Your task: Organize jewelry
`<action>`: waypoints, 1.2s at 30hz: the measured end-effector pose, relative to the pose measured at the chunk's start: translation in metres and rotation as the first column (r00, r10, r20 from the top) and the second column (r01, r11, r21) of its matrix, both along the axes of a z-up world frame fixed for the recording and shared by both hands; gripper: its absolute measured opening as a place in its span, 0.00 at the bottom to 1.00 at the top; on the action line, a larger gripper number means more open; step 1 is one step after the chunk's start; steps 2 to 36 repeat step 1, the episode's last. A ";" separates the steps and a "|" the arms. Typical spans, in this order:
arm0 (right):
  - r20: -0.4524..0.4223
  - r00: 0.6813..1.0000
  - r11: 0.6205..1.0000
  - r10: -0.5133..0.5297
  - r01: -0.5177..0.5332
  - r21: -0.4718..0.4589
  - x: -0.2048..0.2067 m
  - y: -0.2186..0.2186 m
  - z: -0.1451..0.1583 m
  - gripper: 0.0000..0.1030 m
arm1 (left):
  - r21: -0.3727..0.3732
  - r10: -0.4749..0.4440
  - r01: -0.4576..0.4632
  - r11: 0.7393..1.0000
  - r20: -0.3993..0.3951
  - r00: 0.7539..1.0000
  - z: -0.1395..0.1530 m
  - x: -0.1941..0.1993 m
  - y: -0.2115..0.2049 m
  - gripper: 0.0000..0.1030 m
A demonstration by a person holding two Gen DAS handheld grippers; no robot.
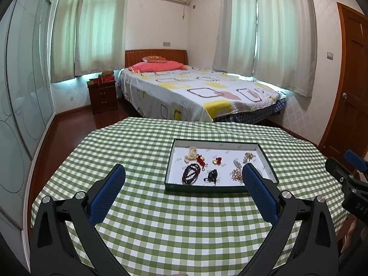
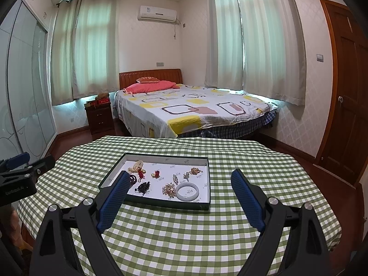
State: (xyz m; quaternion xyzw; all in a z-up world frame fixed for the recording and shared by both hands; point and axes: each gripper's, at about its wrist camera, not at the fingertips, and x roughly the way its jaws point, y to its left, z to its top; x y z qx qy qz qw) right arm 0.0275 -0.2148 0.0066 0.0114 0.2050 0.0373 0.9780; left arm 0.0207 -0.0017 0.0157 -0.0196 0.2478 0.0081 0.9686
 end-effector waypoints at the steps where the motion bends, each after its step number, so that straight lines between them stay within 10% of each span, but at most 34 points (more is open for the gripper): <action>1: -0.003 1.000 1.000 -0.001 0.001 0.001 0.001 0.000 -0.001 0.84 | -0.001 0.000 0.000 1.000 -0.005 1.000 -0.002 0.001 0.001 0.96; 36: -0.003 1.000 1.000 -0.001 0.001 0.001 0.001 0.000 -0.001 0.84 | -0.001 0.000 0.000 1.000 -0.005 1.000 -0.002 0.001 0.001 0.96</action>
